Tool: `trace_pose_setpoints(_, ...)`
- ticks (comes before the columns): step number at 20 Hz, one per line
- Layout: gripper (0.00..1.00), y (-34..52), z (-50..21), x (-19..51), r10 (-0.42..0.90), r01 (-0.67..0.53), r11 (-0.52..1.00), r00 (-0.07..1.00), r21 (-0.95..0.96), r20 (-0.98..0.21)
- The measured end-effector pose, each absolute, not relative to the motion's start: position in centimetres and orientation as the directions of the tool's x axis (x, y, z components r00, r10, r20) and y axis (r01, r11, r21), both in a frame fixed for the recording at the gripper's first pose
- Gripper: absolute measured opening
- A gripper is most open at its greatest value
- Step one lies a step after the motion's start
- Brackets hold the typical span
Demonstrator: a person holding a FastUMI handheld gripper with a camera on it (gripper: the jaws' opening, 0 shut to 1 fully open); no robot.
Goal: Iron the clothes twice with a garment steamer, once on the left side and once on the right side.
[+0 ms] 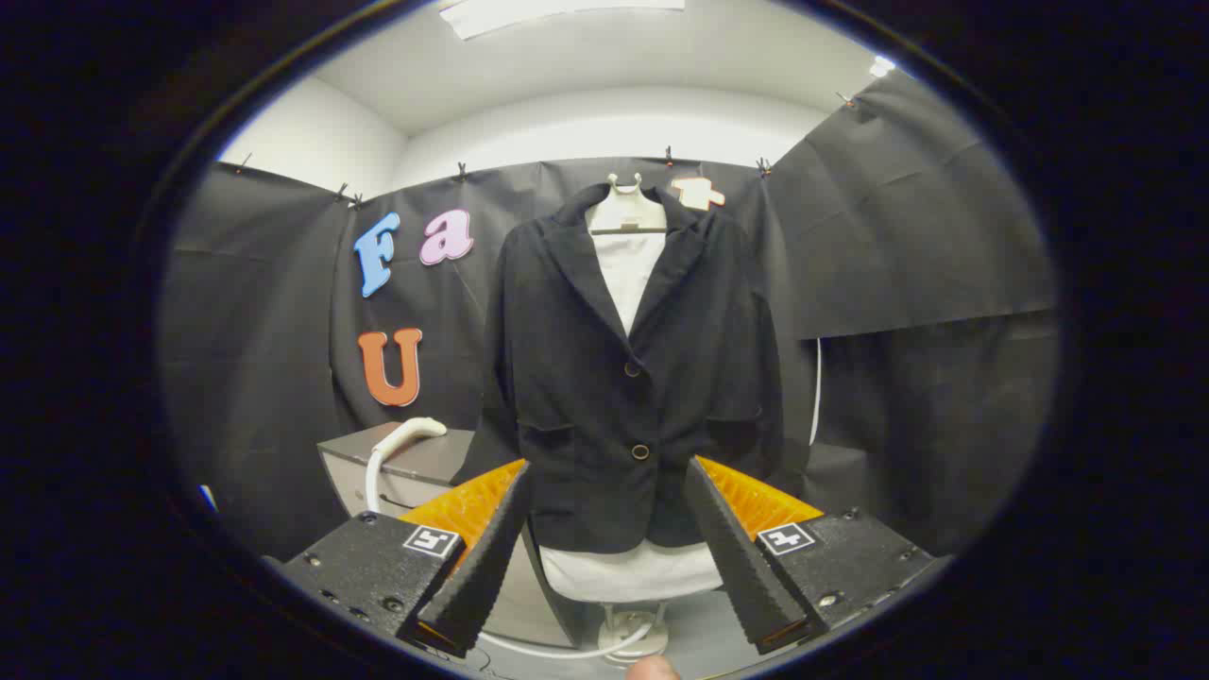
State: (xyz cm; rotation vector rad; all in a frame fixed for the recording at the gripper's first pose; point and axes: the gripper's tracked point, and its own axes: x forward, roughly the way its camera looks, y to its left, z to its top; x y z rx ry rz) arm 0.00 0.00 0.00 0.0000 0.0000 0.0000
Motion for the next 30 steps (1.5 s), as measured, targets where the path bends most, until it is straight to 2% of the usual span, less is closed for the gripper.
trace_pose_setpoints(11, 1.00, -4.0, -1.8, -2.3, -0.021, 0.026, 0.998, 0.995, -0.056, 0.099)
trace_pose_setpoints(19, 1.00, -1.4, -2.4, -1.2, 0.022, -0.020, 0.999, 0.998, -0.026, 0.053)
trace_pose_setpoints(25, 1.00, 6.1, -2.3, 1.0, 0.097, -0.097, 0.995, 0.995, -0.008, 0.033)
trace_pose_setpoints(30, 1.00, 15.5, -1.6, 2.7, 0.201, -0.201, 0.980, 0.979, -0.011, 0.036)
